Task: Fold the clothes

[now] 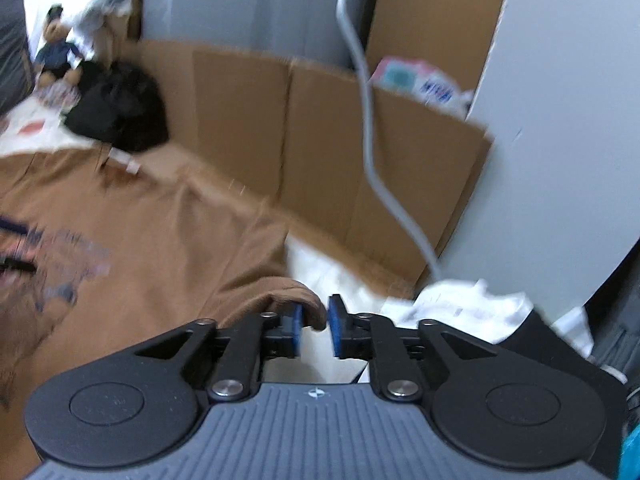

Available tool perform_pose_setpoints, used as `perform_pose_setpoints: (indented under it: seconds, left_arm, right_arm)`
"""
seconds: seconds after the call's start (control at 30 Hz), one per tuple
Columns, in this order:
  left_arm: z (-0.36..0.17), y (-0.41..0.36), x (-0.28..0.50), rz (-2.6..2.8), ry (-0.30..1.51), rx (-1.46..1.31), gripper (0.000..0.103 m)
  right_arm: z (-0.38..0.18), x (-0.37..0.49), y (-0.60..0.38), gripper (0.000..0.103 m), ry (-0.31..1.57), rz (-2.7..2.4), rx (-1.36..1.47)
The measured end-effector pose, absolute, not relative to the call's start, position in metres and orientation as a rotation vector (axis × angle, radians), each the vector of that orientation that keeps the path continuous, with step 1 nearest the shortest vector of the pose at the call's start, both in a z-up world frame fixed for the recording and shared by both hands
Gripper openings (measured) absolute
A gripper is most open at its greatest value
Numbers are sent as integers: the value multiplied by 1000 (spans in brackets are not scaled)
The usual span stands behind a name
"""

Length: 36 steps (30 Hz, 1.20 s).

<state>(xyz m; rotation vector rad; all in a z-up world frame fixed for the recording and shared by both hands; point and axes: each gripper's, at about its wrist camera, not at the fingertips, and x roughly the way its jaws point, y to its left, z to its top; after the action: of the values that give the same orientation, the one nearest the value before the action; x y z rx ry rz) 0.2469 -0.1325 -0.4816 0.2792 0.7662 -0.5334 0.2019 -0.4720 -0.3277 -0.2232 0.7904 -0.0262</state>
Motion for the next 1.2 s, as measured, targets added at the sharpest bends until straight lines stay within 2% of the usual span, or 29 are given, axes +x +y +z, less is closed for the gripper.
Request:
perform_pose_setpoints:
  seconds: [0.17,0.37,0.43,0.83,0.97,1.2]
  left_arm:
    - [-482,-132,247,-531,770,293,73]
    - [-476,-133,252,-520,759,285,73]
    - [-475,-134,253,-522,757,281,73]
    - [-485,-130,253,-540,775,284,73]
    - [-486,-129,257,-546,775,293,73]
    - [-487,-135,271,-548,769,237,73]
  right_arm:
    - [-344,188,-476,43,862,51,-149]
    - [-335,178,-483,53,829,111,-55]
    - [-329,181,-486,54,818,94,-35]
    - [-372,190,-471,55,977,38,-272]
    - [-383,195,-468,70,966,14,-261]
    - [-395,211,-466,73,966,-27,-267]
